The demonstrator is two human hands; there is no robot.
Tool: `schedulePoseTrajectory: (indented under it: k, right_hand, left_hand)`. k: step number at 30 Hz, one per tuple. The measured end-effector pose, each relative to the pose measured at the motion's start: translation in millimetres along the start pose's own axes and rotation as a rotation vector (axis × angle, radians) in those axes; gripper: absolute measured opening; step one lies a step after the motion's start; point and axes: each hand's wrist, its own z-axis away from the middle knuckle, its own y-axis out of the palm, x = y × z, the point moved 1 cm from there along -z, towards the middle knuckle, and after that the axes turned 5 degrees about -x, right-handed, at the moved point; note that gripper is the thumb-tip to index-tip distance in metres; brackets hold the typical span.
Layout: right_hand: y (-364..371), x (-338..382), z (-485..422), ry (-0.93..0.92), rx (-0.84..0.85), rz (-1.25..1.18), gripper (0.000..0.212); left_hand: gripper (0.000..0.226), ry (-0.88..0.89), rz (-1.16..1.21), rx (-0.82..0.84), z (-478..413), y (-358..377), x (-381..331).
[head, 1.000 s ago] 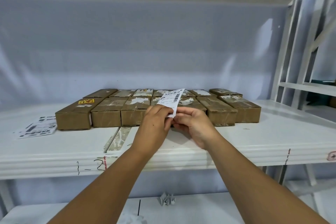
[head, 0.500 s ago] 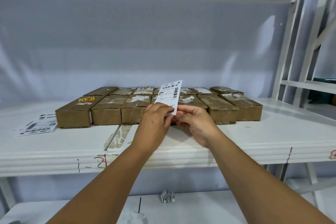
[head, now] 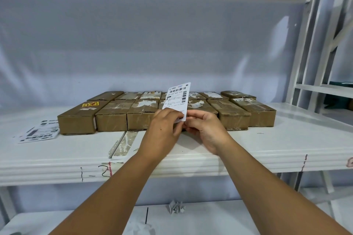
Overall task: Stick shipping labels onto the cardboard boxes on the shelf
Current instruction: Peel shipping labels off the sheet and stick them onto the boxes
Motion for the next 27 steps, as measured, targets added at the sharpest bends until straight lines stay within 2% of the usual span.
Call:
schedulePoseTrajectory:
  k: [10,16,19,21,23,27]
  right_hand:
    - [-1.5,-5.0,-3.8,-0.008,-0.025,0.026,0.025]
    - [-0.7,-4.8,-4.2,-0.007,-0.025,0.068,0.024]
    - [-1.1,-3.6,-4.3,-0.017,-0.069,0.137,0.032]
    - [-1.1,-1.1,-3.0,-0.024,-0.11,0.153,0.031]
    - [-0.3,0.1,-1.5,-0.036,-0.118,0.186,0.03]
    - [4.4,1.3,2.1,-0.072,-0.056,0.214,0.014]
  left_hand:
    - [0.012,0.033,0.016,-0.057,-0.1,-1.1,-0.9]
    - [0.007,-0.021,0.028,-0.058,-0.8,-1.2,-0.1]
    - [0.005,-0.184,0.104,-0.091,-1.7,-5.6,0.8]
    - [0.007,-0.37,0.256,-0.124,-2.7,-8.6,2.8]
    - [0.009,-0.485,0.386,-0.13,-2.3,-10.4,4.2]
    - [0.01,-0.474,0.379,-0.087,-1.8,-13.1,-1.1]
